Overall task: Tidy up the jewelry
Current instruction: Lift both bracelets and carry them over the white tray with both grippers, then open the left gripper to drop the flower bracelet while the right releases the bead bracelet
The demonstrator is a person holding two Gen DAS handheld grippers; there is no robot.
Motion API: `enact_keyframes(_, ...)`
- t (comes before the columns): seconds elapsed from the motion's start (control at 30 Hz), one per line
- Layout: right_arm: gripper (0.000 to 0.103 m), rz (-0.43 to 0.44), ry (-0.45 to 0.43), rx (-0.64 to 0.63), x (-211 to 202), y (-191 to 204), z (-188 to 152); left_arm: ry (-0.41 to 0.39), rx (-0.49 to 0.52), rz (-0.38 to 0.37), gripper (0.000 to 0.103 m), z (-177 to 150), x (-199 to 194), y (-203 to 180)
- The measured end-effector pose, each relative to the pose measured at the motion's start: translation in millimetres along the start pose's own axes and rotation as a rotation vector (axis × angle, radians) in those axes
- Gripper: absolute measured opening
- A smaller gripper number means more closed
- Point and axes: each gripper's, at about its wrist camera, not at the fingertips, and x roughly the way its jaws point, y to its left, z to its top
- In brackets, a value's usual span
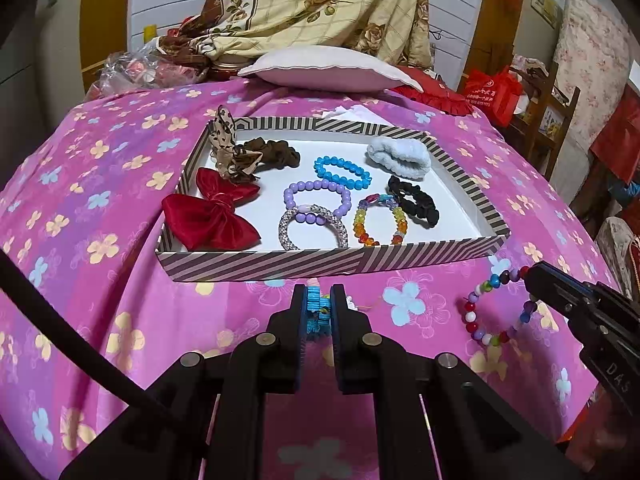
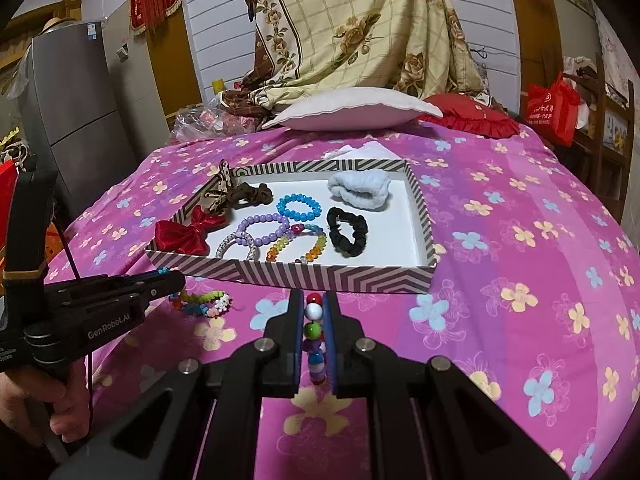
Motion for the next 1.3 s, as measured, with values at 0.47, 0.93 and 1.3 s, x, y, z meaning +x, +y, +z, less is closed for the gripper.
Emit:
enact_keyframes(0.47,0.009,0.026,-0.039,0.039,-13.0,-11.1,11.0,-0.069,-0.009,-0.122,0.011,8.5,-29.1,0.6)
enact_keyframes(0.93,0.009,0.067,-0.096,0.113,6.0,-48.1,106.8,-0.166,-0.060,-0.103,0.011,94.8,-40.1,4.6)
enact_keyframes(1.3,0.009,-0.005,-0.006,0.175,78.1,-82.5,107.9,-0.110,-0.150,-0.162,0.011,134.9,45.2,9.3)
